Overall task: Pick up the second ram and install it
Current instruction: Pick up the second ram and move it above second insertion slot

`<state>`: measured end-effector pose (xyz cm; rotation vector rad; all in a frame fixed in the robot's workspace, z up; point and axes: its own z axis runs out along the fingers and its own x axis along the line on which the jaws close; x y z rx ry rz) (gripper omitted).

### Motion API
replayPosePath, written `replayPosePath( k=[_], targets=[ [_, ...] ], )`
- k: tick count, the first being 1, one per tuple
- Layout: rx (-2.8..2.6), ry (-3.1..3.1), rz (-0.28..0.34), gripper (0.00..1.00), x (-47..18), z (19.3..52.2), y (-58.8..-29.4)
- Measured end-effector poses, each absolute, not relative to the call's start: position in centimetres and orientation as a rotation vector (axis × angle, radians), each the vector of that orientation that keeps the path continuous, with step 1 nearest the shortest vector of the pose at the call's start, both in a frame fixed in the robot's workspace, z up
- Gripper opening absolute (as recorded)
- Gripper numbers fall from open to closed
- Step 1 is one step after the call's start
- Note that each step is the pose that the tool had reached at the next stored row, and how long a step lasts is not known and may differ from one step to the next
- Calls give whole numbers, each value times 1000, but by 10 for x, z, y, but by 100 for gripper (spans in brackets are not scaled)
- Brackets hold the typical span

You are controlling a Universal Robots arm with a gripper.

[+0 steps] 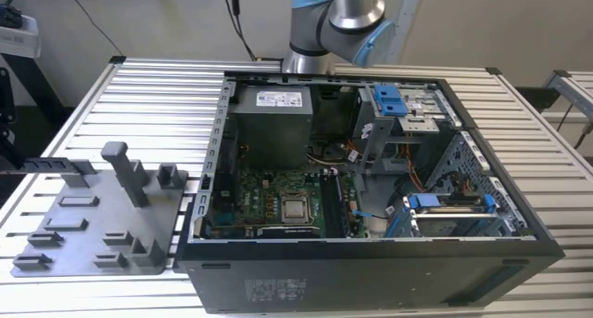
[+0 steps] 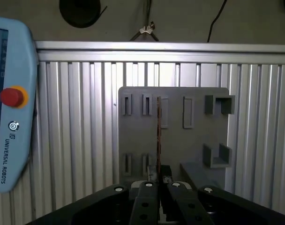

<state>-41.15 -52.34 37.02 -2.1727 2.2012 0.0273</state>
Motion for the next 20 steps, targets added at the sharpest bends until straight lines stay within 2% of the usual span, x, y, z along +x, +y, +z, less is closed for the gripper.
replayPosePath(
  k=[20],
  targets=[
    [-2173, 2202, 26, 14, -406, 377, -523]
  ],
)
